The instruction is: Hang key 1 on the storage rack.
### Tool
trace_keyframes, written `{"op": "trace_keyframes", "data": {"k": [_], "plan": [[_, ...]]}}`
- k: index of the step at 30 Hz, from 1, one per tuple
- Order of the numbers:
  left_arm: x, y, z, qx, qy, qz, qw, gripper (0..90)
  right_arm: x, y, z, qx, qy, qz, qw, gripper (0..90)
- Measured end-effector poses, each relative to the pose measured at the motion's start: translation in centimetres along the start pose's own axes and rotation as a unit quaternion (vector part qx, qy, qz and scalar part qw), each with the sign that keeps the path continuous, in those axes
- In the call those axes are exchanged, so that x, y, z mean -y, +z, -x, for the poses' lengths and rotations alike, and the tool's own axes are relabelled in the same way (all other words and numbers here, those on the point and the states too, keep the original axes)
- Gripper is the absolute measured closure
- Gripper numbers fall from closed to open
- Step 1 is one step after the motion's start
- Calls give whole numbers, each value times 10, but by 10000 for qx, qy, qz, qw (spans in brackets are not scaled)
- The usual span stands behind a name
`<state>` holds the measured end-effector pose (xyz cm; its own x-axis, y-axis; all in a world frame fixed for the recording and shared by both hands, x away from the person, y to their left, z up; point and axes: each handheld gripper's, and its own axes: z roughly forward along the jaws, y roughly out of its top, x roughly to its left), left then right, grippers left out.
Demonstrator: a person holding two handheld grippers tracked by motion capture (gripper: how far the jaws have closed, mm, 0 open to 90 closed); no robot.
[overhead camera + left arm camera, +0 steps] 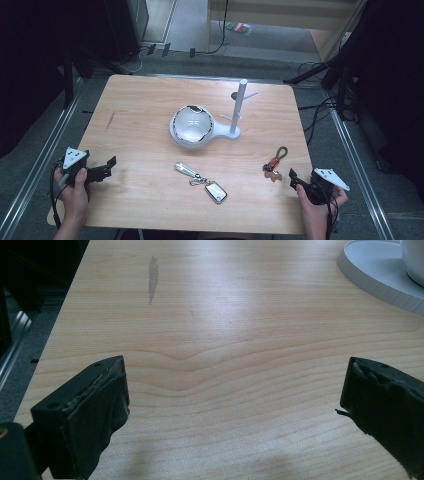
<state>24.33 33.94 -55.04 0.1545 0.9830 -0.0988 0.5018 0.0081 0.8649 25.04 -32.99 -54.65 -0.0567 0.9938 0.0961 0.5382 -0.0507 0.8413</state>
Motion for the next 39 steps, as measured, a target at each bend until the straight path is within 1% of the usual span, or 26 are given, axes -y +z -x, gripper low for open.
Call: {"op": "trace_keyframes", "data": {"k": [2, 6, 8, 9, 16, 18, 19, 20, 21, 23, 26, 28, 29, 31, 33, 34, 35, 36, 37, 39], "plan": [[0, 0, 0, 1, 2, -3, 10000, 0, 0, 0, 1, -28, 31, 2, 10000, 197], [0, 0, 0, 8, -3, -1, 10000, 0, 0, 0, 1, -5, 85, -17, 10000, 221], [0, 0, 0, 13, -6, 13, 10000, 0, 0, 0, 0, 8, 73, -7, 10000, 232], [0, -1, 0, 20, -6, 26, 10000, 0, 0, 1, 1, 3, 23, -9, 10000, 234], [0, -1, 0, 35, 14, 34, 10000, 0, -1, 2, -2, 2, -9, -38, 10000, 277], [0, -1, 0, 32, 20, 33, 10000, 0, -2, 2, -2, -44, -13, -110, 9999, 299], [0, -1, 0, 30, 23, 35, 10000, 0, -3, 3, -2, -156, -72, -163, 9997, 308], [0, -1, 0, 31, 29, 23, 10000, 0, -4, 2, -4, -217, -124, -225, 9994, 311], [0, -1, 0, 31, 29, 22, 10000, 0, -5, 2, -5, -220, -226, -264, 9992, 314], [0, -1, 0, 33, 19, 35, 10000, 0, -7, -1, -9, -190, -371, -295, 9987, 313], [0, -1, 0, 30, 32, 27, 10000, 0, -11, -2, -13, -201, -436, -353, 9982, 308], [0, -1, 0, 27, 42, 17, 10000, 0, -15, -1, -16, -214, -436, -477, 9977, 305], [0, -1, 0, 31, 22, 25, 10000, 0, -16, 0, -17, -180, -498, -587, 9969, 305], [0, -1, 0, 50, 10, 29, 10000, 0, -19, 1, -19, -139, -583, -701, 9957, 315], [0, -1, -1, 81, 5, 19, 10000, 0, -23, -2, -19, -66, -744, -583, 9955, 332], [0, -1, -1, 92, 11, 16, 10000, 0, -25, -4, -18, -72, -764, -584, 9953, 334], [0, -1, -1, 100, -4, 12, 9999, 0, -28, -5, -17, -69, -707, -618, 9956, 335], [0, -1, -1, 110, -10, 1, 9999, 0, -31, -5, -16, -72, -703, -646, 9954, 334], [0, -1, -1, 116, -15, -7, 9999, 0, -35, -5, -14, -63, -690, -712, 9950, 333], [0, -1, -2, 124, -26, 0, 9999, 0, -41, -4, -12, -47, -744, -876, 9934, 331]]}}
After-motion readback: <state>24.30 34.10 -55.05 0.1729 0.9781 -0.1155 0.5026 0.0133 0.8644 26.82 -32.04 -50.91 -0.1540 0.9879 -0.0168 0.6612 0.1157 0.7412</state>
